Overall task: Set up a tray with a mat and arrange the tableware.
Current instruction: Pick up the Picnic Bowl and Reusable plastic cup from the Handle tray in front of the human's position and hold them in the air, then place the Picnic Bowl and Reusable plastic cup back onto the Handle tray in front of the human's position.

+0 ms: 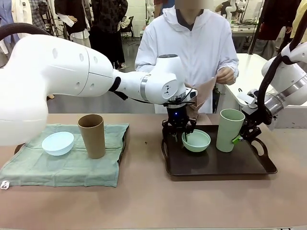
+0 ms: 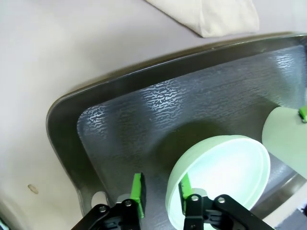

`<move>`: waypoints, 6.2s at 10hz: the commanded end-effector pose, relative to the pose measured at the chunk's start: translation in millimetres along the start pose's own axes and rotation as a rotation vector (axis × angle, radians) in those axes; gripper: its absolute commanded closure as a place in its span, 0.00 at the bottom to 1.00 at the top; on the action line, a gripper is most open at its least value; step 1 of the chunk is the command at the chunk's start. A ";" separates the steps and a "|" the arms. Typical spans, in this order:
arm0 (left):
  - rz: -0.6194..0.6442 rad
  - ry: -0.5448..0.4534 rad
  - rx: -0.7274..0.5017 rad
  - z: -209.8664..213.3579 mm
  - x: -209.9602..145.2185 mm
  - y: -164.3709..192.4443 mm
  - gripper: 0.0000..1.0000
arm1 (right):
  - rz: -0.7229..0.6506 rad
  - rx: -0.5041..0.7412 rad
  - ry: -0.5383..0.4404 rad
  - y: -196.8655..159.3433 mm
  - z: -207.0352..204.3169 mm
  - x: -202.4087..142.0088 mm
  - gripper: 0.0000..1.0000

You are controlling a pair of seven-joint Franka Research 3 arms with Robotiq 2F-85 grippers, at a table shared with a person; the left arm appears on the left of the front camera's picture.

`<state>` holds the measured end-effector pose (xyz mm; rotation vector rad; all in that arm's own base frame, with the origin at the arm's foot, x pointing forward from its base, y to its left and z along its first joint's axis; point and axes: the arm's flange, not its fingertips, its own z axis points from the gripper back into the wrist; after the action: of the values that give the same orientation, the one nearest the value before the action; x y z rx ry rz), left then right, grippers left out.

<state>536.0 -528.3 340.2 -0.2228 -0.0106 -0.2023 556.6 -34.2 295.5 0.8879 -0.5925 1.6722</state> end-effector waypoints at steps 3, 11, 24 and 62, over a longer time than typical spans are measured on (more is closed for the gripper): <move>0.024 -0.025 0.022 8.3 -4.5 -6.3 1.00 | -0.019 0.003 0.014 -5.7 3.6 -2.7 0.79; 0.048 0.011 0.018 53.7 -20.9 -4.9 1.00 | -0.028 -0.113 0.108 58.4 56.1 75.9 1.00; -0.004 -0.215 -0.031 233.8 -99.4 -88.1 1.00 | 0.070 -0.282 0.185 156.0 136.9 243.9 1.00; 0.007 -0.145 0.024 140.8 -59.0 -47.2 0.96 | 0.077 -0.130 -0.015 108.3 93.0 123.7 0.19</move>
<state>465.7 -531.5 491.4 -0.2057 -0.1638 -0.1591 451.3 -60.9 462.0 0.7620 -0.7174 1.6887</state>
